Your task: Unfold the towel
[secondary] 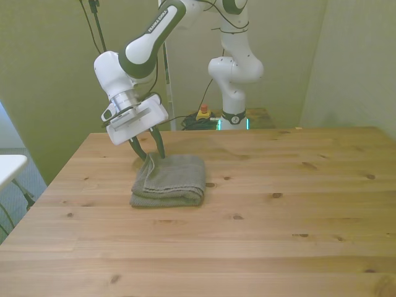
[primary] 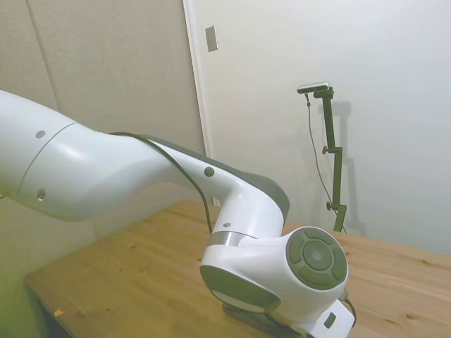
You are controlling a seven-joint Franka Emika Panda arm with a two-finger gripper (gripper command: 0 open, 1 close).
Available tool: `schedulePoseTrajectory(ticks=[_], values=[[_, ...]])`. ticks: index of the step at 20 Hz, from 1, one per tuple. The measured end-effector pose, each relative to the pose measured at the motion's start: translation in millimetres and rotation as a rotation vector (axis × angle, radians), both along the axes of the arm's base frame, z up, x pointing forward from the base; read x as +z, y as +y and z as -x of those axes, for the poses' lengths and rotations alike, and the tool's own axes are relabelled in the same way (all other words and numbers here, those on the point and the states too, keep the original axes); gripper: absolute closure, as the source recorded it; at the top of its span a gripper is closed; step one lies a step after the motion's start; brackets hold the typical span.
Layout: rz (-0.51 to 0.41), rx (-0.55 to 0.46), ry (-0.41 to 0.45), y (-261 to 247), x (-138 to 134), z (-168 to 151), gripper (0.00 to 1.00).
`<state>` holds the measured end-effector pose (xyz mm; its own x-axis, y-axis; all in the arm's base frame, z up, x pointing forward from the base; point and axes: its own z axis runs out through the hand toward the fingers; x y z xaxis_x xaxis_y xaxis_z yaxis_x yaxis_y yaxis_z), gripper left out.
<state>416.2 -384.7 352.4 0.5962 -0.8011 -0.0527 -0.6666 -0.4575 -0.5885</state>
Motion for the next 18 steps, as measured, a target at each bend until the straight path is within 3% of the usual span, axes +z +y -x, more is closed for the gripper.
schedulePoseTrajectory(ticks=[18], values=[[0.001,-0.001,-0.001,-1.1,0.2,0.8,1.0]])
